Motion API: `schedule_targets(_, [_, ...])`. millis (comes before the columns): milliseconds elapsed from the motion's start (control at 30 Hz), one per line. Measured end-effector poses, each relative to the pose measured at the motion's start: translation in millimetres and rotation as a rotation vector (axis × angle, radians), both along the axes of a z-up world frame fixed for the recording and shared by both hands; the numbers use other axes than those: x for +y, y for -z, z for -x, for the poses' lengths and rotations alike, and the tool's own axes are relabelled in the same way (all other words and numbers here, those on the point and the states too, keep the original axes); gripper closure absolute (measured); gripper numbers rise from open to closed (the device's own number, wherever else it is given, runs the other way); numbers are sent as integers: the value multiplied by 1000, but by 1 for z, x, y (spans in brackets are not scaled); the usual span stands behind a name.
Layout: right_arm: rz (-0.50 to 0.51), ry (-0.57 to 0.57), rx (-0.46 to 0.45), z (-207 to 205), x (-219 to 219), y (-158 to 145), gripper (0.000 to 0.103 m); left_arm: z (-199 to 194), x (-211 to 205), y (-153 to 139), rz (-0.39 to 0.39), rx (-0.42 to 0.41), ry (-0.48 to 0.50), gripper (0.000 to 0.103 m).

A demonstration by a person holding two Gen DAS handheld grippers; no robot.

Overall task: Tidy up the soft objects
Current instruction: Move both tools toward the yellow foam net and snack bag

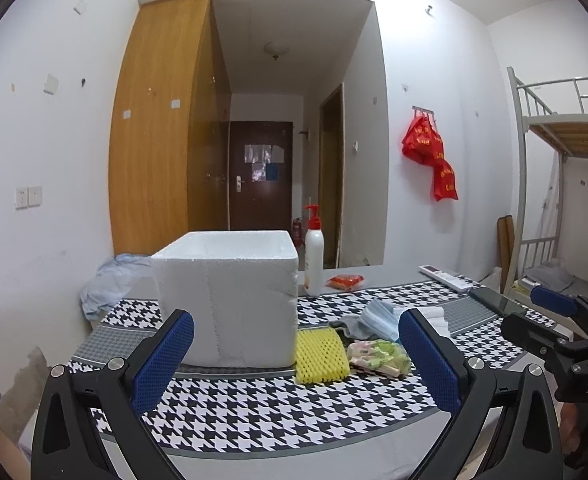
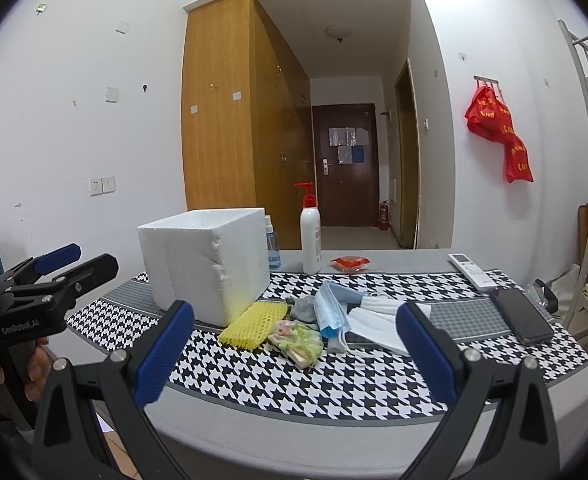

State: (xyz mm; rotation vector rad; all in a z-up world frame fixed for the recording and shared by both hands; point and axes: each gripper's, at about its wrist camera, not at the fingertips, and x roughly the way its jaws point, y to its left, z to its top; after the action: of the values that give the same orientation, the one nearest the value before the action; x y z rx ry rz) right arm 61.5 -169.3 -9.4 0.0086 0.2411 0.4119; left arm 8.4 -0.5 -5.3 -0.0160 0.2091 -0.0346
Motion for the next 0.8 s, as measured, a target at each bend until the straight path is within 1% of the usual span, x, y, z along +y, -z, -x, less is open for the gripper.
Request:
schedule_targets(167, [0, 3, 1, 0, 0, 0, 1, -1, 1, 0, 5, 9, 8, 1])
schedule_targets(367, [1, 2, 1, 0, 0, 0, 1, -1, 1, 0, -1, 7, -10, 1])
schedule_targets(667, [1, 15, 24, -5, -2, 4, 1, -8, 0, 2, -3, 23, -1, 1])
schedule_targets(800, [4, 16, 36, -11, -2, 5, 1, -12, -2, 4, -17, 28, -4, 1])
